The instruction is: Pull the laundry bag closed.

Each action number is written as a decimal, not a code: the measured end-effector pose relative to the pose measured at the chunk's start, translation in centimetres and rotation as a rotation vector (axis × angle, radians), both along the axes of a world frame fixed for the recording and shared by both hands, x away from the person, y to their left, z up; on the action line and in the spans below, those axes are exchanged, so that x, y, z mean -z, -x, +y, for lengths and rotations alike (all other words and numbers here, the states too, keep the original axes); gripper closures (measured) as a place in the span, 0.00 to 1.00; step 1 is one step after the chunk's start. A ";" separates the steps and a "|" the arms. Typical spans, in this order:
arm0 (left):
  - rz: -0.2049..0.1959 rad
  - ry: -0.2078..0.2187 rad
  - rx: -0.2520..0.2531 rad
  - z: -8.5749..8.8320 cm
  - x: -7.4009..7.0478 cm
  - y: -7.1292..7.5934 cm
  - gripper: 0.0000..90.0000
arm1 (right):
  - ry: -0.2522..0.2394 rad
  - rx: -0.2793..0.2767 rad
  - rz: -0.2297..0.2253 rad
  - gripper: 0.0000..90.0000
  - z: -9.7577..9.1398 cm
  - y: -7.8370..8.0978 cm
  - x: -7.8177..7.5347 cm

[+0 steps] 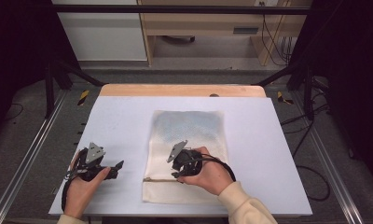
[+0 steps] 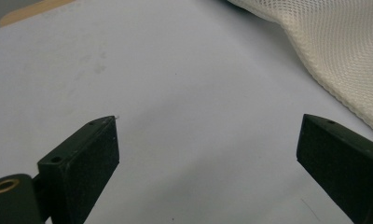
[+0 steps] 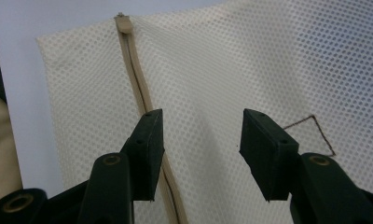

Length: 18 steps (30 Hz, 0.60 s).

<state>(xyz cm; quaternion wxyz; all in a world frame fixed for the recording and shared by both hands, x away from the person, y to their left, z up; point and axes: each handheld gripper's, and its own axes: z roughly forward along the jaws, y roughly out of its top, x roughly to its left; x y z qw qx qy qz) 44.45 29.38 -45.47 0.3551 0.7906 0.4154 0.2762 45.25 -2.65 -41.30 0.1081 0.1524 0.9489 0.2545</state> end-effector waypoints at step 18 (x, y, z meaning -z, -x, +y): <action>-0.005 -0.002 -0.019 0.4 -0.1 -0.1 0.06 | 0.022 -0.089 0.034 0.62 3.4 -0.2 0.2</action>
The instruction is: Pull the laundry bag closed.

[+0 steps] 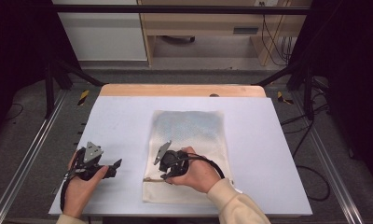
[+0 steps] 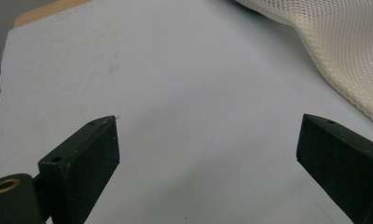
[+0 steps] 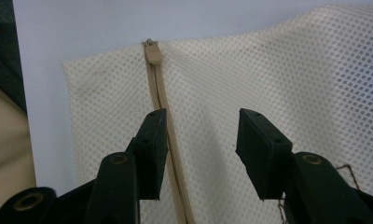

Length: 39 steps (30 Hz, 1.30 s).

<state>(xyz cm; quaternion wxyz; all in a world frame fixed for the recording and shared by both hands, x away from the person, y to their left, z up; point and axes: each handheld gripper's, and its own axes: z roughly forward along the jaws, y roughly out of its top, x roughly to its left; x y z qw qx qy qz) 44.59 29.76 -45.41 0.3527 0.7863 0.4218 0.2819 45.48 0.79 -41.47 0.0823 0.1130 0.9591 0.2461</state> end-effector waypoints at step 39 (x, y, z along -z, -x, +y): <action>0.024 0.011 0.004 0.0 -0.1 0.1 0.09 | -0.054 -0.021 0.127 0.88 5.1 -0.5 3.3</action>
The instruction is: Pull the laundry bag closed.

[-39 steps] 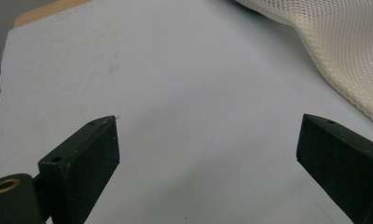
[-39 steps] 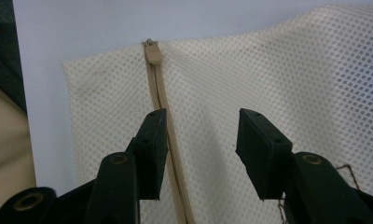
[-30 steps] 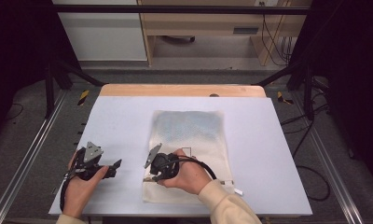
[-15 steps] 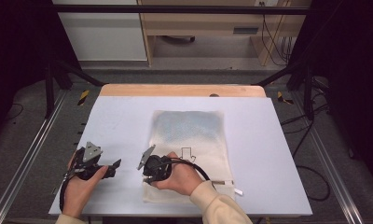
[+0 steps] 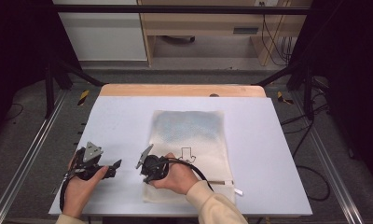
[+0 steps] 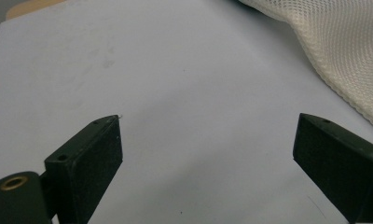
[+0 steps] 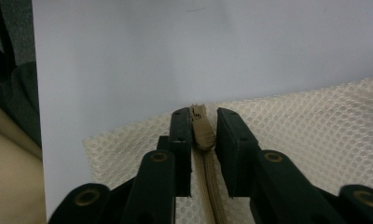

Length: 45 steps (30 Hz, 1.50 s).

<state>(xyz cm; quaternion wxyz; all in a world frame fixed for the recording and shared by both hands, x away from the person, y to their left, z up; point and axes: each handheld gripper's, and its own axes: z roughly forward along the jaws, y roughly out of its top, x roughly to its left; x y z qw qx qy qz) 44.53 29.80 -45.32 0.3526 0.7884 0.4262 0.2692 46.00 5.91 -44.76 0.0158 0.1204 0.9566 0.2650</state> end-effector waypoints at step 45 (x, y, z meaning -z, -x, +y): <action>0.043 0.085 0.129 -1.1 -1.2 3.9 0.07 | -0.136 -0.012 -0.065 0.91 -1.7 1.1 -1.3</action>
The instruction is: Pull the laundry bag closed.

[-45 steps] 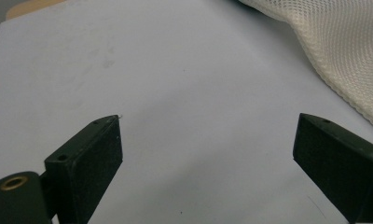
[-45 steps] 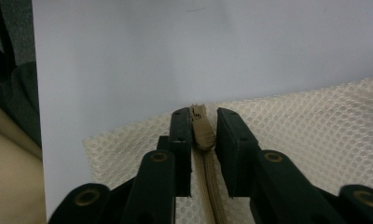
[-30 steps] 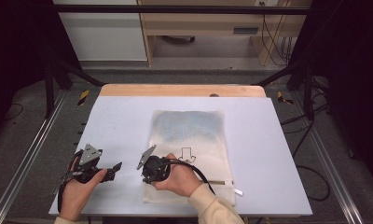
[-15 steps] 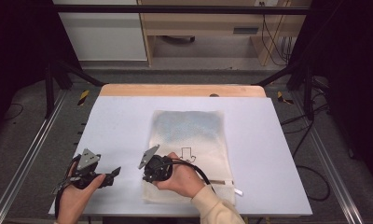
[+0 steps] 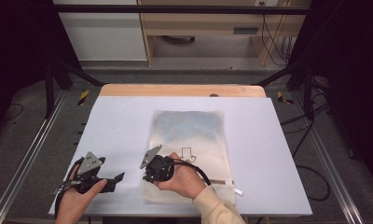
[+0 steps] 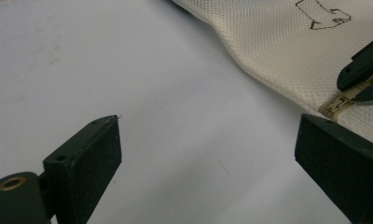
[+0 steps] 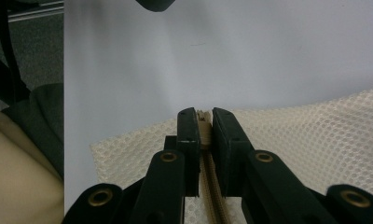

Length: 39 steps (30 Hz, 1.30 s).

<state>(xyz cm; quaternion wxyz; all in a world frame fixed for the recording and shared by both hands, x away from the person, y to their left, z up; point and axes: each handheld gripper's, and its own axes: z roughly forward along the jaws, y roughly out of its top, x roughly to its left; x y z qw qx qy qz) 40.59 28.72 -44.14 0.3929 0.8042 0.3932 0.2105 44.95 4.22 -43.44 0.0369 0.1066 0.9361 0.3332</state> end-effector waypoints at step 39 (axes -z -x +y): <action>0.083 0.026 0.185 -5.7 1.1 0.4 0.13 | -0.026 0.006 0.002 0.91 -0.5 -0.2 -0.4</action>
